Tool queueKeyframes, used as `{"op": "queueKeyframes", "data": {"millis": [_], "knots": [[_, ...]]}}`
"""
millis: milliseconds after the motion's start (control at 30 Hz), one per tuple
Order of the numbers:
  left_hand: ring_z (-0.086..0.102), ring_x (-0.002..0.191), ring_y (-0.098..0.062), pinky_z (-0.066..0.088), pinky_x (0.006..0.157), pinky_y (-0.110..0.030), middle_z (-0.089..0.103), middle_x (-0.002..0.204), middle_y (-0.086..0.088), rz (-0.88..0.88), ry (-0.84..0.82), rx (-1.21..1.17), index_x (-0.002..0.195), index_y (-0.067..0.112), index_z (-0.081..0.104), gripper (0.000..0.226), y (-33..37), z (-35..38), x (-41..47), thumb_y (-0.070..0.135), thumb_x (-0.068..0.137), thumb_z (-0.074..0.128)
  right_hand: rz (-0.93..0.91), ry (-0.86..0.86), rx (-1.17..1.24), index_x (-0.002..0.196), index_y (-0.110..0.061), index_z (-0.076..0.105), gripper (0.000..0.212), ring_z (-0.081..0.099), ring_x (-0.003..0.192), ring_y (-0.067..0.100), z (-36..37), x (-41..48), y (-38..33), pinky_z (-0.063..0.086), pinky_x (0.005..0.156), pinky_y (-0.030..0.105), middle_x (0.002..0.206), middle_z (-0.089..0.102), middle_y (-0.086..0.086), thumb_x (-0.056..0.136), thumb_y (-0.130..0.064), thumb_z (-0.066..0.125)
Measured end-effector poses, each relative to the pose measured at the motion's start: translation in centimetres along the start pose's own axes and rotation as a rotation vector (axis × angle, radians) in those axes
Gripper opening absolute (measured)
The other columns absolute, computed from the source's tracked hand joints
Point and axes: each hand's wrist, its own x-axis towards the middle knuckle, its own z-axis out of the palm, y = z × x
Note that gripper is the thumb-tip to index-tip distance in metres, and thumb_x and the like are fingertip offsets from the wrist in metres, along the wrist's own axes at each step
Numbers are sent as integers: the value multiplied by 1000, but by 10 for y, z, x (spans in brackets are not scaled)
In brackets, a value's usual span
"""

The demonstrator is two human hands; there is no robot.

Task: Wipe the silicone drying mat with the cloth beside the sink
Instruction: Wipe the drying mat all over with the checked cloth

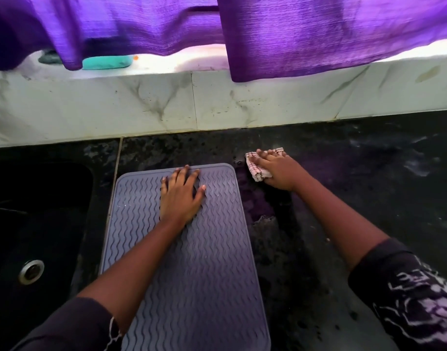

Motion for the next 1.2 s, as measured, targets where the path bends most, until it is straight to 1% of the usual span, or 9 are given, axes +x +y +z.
{"op": "queueKeyframes", "data": {"millis": [100, 167, 233, 333, 433, 533, 633, 900, 1200], "knots": [[18, 144, -24, 9, 117, -49, 27, 155, -2, -5, 6, -6, 145, 27, 33, 54, -1, 1, 0, 49, 96, 35, 75, 180, -36, 147, -28, 23, 62, 33, 137, 28, 8, 2, -15, 33, 105, 48, 155, 26, 5, 92, -22, 49], [18, 144, -23, 9, 117, -49, 27, 155, -2, -6, 13, -12, 145, 27, 33, 54, -1, 1, 0, 48, 96, 35, 92, 250, 20, 143, -29, 34, 56, 48, 126, 29, 0, 3, -16, 45, 91, 41, 146, 42, 5, 91, -16, 48], [18, 144, -22, 9, 117, -48, 27, 155, -1, -7, 13, -16, 145, 27, 33, 53, -1, 0, 0, 48, 96, 35, 143, 291, 133, 137, -32, 43, 51, 58, 110, 31, -15, 3, -16, 47, 80, 36, 130, 59, 6, 89, -17, 51], [19, 144, -21, 9, 117, -46, 28, 154, 0, -8, 19, -38, 145, 27, 34, 51, -2, -1, 1, 46, 97, 33, 205, 420, 340, 133, -32, 49, 48, 62, 101, 33, -36, -4, -36, 46, 81, 38, 116, 67, 8, 87, -18, 55], [23, 143, -18, 9, 117, -42, 33, 153, -1, -15, 59, -129, 144, 21, 35, 47, -3, -4, -1, 34, 99, 34, 168, 458, 420, 134, -32, 48, 47, 63, 102, 29, -47, -8, -80, 48, 89, 42, 121, 65, 5, 89, -19, 56], [25, 142, -18, 9, 118, -39, 35, 152, -3, -51, 85, -193, 145, 15, 34, 47, -4, -7, -2, 26, 99, 34, 117, 365, 285, 140, -27, 38, 52, 43, 131, 26, -35, 4, -119, 24, 112, 53, 144, 45, 5, 91, -18, 54], [19, 145, -17, 6, 118, -39, 29, 155, -2, -48, 56, -145, 146, 15, 31, 48, -4, -6, -3, 26, 100, 31, 120, 197, 120, 147, -23, 23, 55, 21, 142, 29, -6, 16, -147, 9, 114, 53, 154, 25, 11, 95, -16, 42], [6, 147, -15, 3, 118, -38, 11, 160, 2, 41, -97, -43, 151, 20, 13, 54, -18, -10, -1, 35, 101, 24, 90, 136, 101, 148, -20, 22, 58, 23, 142, 28, 4, -4, -151, 12, 114, 46, 155, 22, 12, 93, -13, 40], [5, 147, -14, 1, 118, -39, 8, 160, 3, 57, -97, -39, 152, 20, 9, 55, -18, -12, -7, 36, 101, 22, 136, 118, 202, 144, -20, 32, 56, 31, 138, 24, -9, -14, -159, 19, 112, 45, 152, 30, 9, 90, -15, 44]]}}
